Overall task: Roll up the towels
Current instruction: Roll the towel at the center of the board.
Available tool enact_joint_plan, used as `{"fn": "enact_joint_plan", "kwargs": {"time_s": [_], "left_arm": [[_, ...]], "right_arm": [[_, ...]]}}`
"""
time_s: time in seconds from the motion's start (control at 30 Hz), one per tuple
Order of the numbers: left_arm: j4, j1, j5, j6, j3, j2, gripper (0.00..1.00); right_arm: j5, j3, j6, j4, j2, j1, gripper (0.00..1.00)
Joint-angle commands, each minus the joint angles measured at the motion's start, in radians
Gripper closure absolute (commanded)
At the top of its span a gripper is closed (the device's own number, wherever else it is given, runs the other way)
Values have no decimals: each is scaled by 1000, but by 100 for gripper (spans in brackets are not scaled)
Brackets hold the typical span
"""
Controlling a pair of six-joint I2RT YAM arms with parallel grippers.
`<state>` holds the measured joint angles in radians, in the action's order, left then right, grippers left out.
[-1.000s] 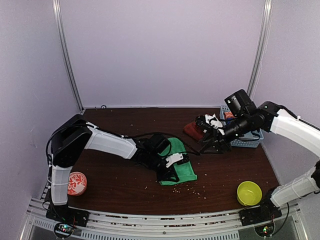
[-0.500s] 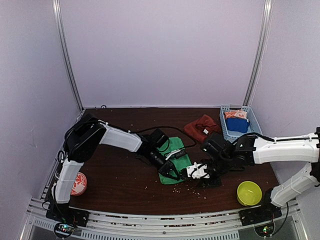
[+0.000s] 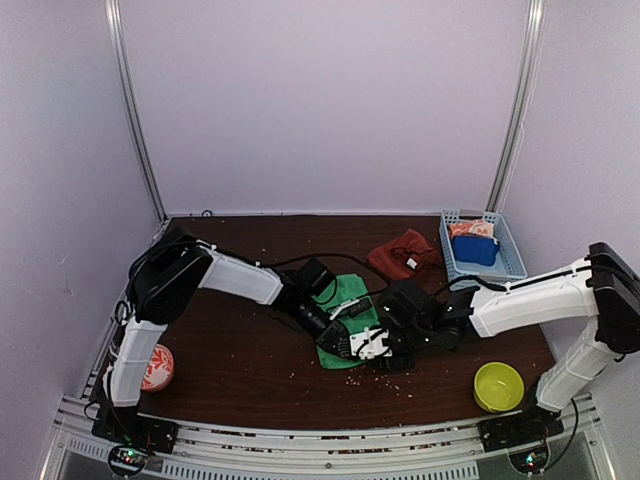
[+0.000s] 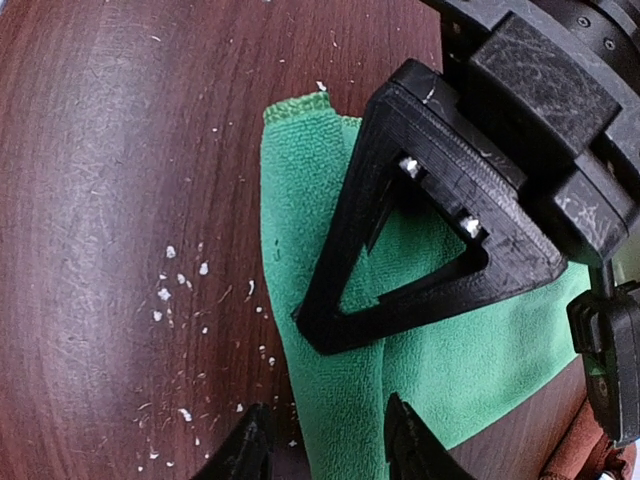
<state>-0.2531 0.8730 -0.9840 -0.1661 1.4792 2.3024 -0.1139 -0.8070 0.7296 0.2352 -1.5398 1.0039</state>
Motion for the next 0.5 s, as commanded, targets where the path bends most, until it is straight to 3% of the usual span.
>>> {"fn": "enact_joint_plan", "kwargs": {"time_s": [0.0,0.2,0.37,0.47], "left_arm": [[-48,-8,53,-10,-39,61,95],[-49,-8,54,-14,-39,60,94],[-48,-7,60,-9,-45,42,90],[-53,-12,82,1,-67,-16,82]], "right_arm": [[28,0,40,-58,-44,6,60],[18,-18,68,-48,-119,6,64],[-13,-55,59,-8,-178,4,82],[-49,-82,62,54,-202,5,93]]}}
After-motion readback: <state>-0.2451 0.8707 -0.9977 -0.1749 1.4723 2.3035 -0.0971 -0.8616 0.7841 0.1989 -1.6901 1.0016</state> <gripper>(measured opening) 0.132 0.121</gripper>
